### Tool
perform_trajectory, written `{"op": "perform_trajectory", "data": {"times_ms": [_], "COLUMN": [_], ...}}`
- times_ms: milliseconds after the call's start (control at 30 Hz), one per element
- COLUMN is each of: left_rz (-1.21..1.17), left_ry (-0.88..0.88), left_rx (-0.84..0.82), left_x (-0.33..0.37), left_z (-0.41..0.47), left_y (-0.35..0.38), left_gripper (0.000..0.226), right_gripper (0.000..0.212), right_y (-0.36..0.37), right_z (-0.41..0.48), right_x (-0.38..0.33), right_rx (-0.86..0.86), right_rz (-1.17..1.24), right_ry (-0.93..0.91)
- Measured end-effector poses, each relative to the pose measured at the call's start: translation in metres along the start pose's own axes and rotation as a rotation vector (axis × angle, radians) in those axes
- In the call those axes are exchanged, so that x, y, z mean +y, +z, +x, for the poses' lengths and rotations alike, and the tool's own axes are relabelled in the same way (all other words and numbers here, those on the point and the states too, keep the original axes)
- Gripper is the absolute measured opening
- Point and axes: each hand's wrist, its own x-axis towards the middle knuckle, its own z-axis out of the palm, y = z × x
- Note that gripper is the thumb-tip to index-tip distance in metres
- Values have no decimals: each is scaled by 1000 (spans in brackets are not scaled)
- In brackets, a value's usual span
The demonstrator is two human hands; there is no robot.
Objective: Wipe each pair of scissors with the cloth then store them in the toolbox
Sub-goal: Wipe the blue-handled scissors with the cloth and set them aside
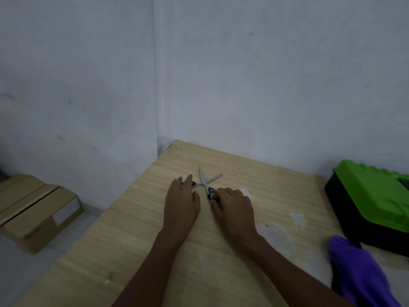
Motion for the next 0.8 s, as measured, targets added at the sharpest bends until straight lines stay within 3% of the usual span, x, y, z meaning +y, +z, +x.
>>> {"op": "perform_trajectory", "data": {"times_ms": [100, 200, 300, 367, 433, 633, 733, 800], "left_rz": [70, -64, -541, -998, -1279, -1356, -1336, -1315], "left_ry": [72, 14, -189, -408, -549, -485, -473, -467], "left_rx": [-41, -142, -301, -490, -637, -671, -681, -724], "left_x": [13, 40, 75, 100, 122, 160, 169, 176], "left_z": [-8, -23, -49, -69, -86, -126, -140, -148], "left_y": [-2, -13, -30, -39, -40, -34, -31, -30], "left_gripper": [40, 38, 28, 21, 20, 21, 22, 21], "right_gripper": [8, 7, 11, 11, 10, 20, 30, 32], "right_y": [-19, -43, -73, -92, -110, -152, -158, -161], "right_z": [-28, -57, -91, -116, -139, -185, -202, -209], "right_x": [8, 21, 32, 38, 44, 84, 119, 136], "right_rx": [33, 83, 129, 143, 145, 175, -28, -128], "right_rz": [30, 51, 79, 83, 88, 95, -199, -196], "right_ry": [24, 49, 74, 74, 63, 138, 166, 232]}}
